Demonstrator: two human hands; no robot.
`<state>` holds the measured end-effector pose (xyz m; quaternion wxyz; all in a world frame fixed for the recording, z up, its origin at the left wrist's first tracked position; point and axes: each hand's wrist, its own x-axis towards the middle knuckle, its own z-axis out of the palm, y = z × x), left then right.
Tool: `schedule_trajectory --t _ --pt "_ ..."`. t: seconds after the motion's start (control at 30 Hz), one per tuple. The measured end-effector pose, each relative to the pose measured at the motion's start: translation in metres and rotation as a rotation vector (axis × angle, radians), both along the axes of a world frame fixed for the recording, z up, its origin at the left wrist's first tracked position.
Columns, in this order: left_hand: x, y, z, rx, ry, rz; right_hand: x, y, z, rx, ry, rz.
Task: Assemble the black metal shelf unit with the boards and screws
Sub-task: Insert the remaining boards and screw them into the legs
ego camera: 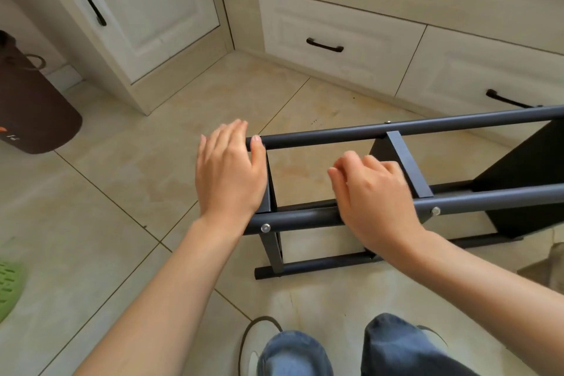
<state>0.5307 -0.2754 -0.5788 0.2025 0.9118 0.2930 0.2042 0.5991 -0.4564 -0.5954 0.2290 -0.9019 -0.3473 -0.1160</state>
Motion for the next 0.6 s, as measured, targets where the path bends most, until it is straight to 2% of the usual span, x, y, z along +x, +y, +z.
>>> schedule_trajectory --t 0.23,0.37,0.47,0.6 --pt "0.023 0.021 -0.008 -0.091 0.254 -0.022 -0.013 0.041 -0.008 0.034 -0.091 0.105" --pt "0.034 0.022 -0.010 -0.085 0.307 -0.007 -0.025 0.057 -0.013 -0.049 -0.100 0.119" --pt "0.035 0.018 -0.020 -0.076 0.271 0.014 -0.029 0.061 -0.019 -0.090 -0.086 0.106" --pt "0.036 0.015 -0.029 -0.124 0.126 0.028 -0.030 0.068 -0.020 -0.121 -0.081 0.038"
